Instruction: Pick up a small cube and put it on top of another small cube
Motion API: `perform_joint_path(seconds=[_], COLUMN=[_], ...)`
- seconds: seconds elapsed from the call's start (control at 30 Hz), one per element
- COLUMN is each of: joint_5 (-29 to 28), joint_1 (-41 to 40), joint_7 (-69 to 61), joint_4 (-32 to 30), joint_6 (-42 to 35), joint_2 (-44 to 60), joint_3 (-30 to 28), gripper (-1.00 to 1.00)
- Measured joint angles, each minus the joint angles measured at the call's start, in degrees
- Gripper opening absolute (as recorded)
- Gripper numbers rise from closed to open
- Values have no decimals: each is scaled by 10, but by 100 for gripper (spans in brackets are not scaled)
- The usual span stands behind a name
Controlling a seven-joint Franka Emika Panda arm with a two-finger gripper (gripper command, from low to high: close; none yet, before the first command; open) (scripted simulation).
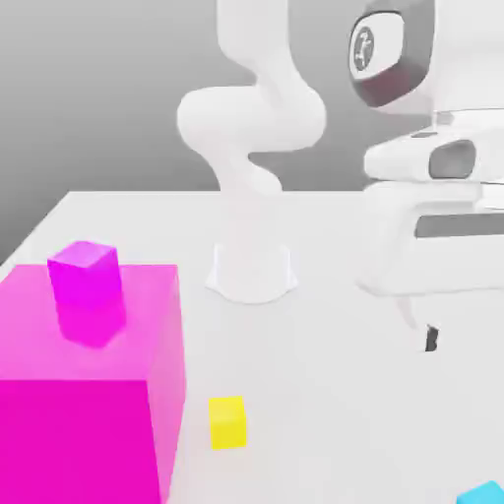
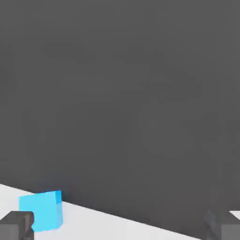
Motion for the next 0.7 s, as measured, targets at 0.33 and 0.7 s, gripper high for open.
perform_joint_path(seconds=[0.33,0.7], joint_5=[-25,-36], joint_1=[50,62], joint_7=[20,29], joint_4=[39,49], joint_6=[52,83], joint_2=[205,250], joint_3=[10,-3], gripper=[0,-100])
